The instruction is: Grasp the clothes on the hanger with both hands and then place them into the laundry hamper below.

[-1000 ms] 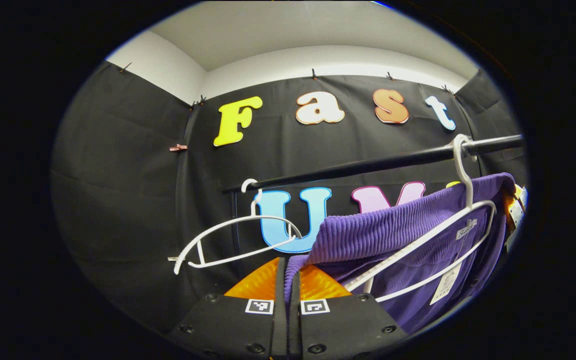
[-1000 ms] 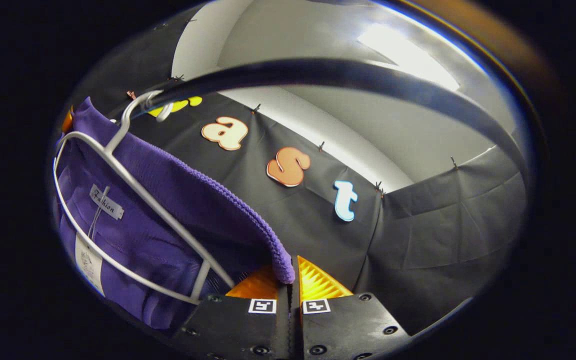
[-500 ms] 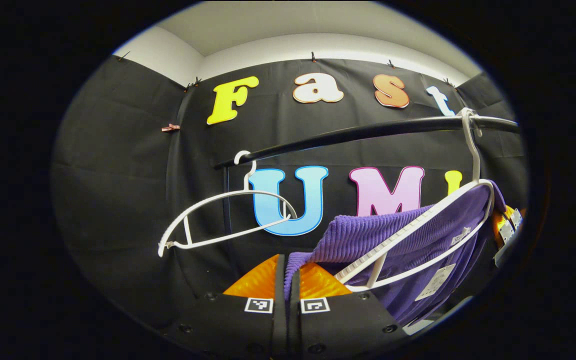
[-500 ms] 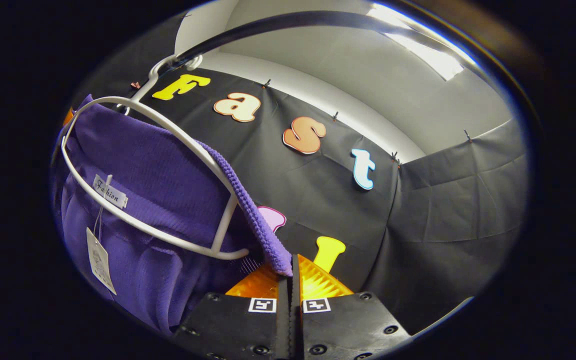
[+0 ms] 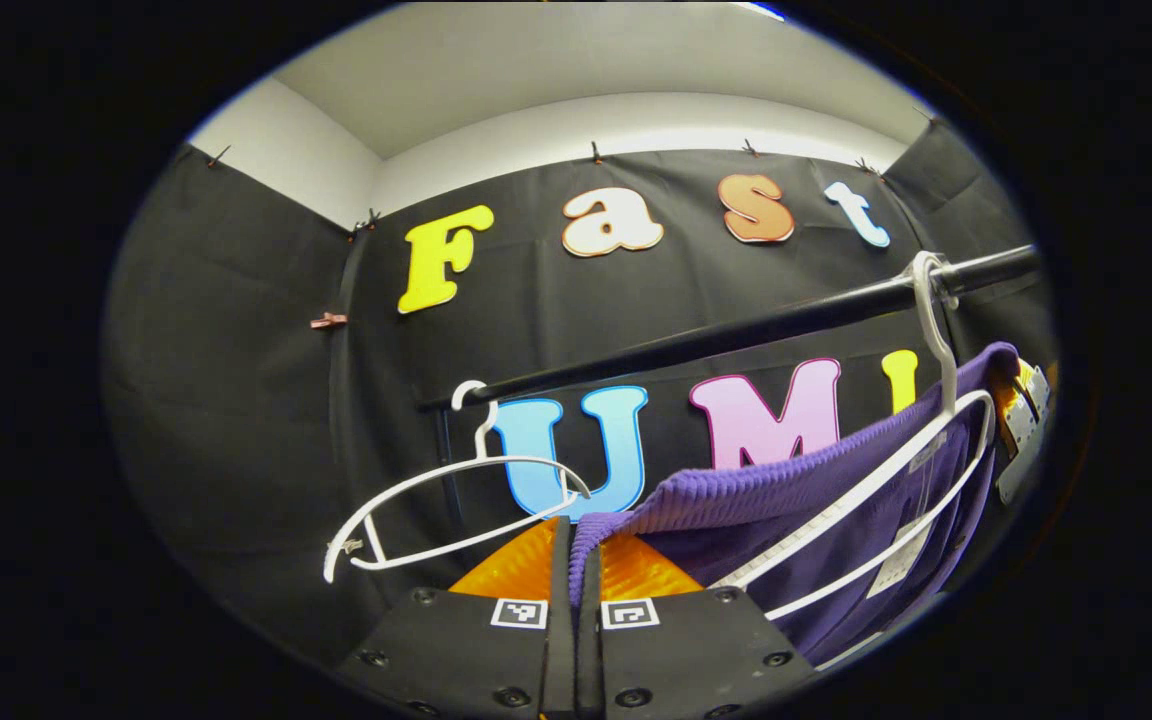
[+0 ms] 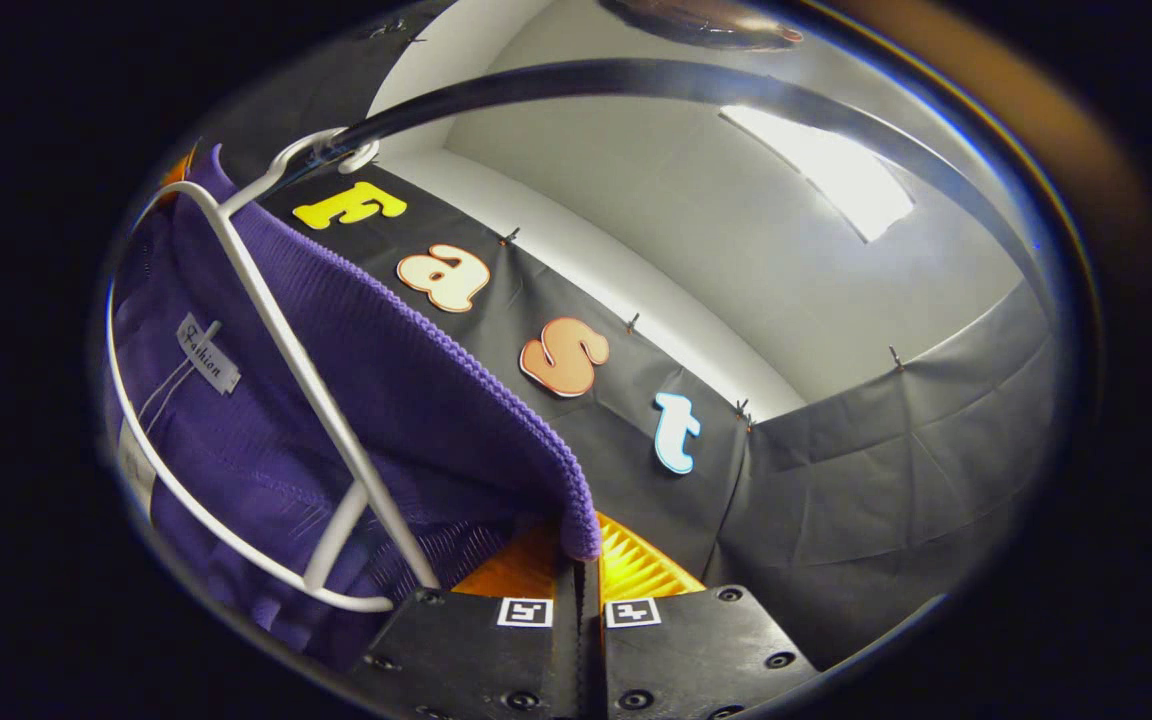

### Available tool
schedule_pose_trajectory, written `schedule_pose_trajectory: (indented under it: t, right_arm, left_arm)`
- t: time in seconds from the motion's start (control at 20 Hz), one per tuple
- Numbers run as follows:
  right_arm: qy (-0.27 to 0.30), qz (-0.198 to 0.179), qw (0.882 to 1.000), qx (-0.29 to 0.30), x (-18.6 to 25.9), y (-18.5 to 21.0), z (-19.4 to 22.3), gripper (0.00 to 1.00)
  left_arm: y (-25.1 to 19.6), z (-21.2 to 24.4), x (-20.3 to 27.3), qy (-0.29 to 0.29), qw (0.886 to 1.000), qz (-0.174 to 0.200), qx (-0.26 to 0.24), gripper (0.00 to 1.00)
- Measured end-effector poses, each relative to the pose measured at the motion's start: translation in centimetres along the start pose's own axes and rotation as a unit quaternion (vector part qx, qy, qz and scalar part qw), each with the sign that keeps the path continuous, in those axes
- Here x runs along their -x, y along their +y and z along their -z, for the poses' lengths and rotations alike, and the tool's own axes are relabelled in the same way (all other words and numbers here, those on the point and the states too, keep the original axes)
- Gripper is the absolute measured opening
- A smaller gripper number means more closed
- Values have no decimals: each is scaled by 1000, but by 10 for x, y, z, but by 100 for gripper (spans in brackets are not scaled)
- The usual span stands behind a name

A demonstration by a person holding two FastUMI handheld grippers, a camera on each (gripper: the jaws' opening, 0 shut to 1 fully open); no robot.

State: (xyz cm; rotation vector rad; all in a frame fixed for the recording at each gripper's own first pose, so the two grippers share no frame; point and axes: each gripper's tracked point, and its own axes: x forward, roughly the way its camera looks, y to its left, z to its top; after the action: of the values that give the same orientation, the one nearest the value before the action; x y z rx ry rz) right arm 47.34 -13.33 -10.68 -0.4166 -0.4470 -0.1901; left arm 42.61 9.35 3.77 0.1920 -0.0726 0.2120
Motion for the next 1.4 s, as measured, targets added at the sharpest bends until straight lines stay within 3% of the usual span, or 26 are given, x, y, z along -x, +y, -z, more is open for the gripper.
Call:
schedule_pose_trajectory:
  t: [0.15,0.3,0.4,0.8,1.0,1.25,1.4]
  right_arm:
    - [74,-42,996,-34,7,26,53,5]
    - [128,-79,986,-76,45,51,82,5]
    - [155,-93,979,-91,70,62,86,5]
    - [192,-146,960,-145,150,87,39,5]
    - [195,-168,952,-165,171,94,5,5]
    - [214,-197,934,-205,199,105,-37,5]
    - [227,-222,918,-238,214,108,-65,5]
  left_arm:
    - [-12,19,-5,16,999,26,22,6]
    - [-16,30,0,35,997,35,51,5]
    - [-11,30,6,34,998,27,43,6]
    - [24,87,54,85,996,-9,40,5]
    - [12,109,83,107,993,0,41,6]
    - [-12,116,120,123,990,30,65,5]
    - [-36,105,140,126,986,57,89,6]
